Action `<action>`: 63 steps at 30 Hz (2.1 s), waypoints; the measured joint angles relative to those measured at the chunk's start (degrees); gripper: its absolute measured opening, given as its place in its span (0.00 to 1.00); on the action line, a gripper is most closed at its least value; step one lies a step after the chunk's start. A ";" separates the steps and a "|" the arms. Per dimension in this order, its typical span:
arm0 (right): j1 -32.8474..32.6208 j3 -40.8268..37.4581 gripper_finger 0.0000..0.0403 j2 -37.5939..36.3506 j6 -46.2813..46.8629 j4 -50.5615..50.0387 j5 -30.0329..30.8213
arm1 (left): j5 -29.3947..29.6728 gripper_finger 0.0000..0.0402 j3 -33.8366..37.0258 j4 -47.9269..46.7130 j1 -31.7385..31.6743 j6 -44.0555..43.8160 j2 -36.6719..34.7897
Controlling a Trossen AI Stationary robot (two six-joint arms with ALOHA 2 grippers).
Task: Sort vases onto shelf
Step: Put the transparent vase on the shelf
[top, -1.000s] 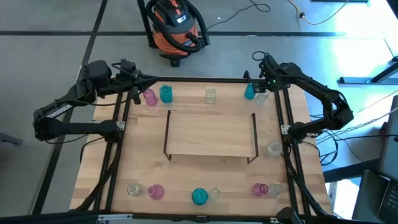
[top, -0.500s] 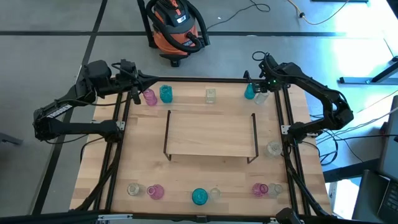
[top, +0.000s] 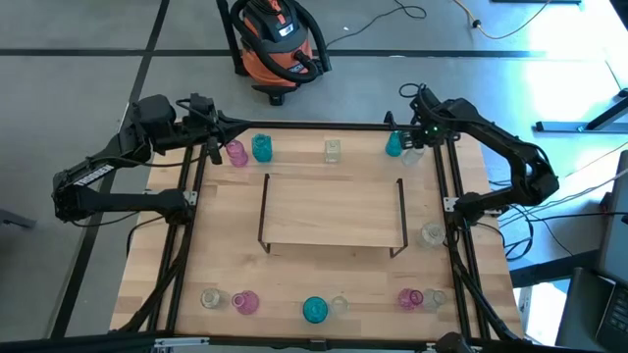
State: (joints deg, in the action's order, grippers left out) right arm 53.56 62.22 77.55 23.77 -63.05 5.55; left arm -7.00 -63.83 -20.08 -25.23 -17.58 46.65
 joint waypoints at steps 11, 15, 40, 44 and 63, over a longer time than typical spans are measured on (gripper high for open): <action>-5.34 7.75 0.30 -3.46 -0.20 -10.93 2.39 | 0.02 0.00 0.00 -0.04 0.00 0.20 0.29; -7.65 13.85 0.30 -3.50 -1.69 -15.54 2.39 | 0.02 0.00 0.00 0.02 0.02 0.20 0.50; -34.97 51.65 0.30 10.21 3.91 -27.06 2.36 | 0.04 0.00 0.00 0.57 0.02 -0.31 0.61; -39.39 54.84 0.30 13.63 3.97 -26.95 1.93 | 0.02 0.00 0.00 0.57 0.02 -1.10 0.59; -49.51 47.83 0.18 8.05 16.36 -26.87 1.51 | -0.73 0.00 0.00 0.46 0.00 -1.34 0.61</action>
State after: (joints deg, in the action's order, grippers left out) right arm 4.05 110.05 85.60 40.13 -89.91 7.07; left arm -7.73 -63.83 -19.62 -25.23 -18.92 47.27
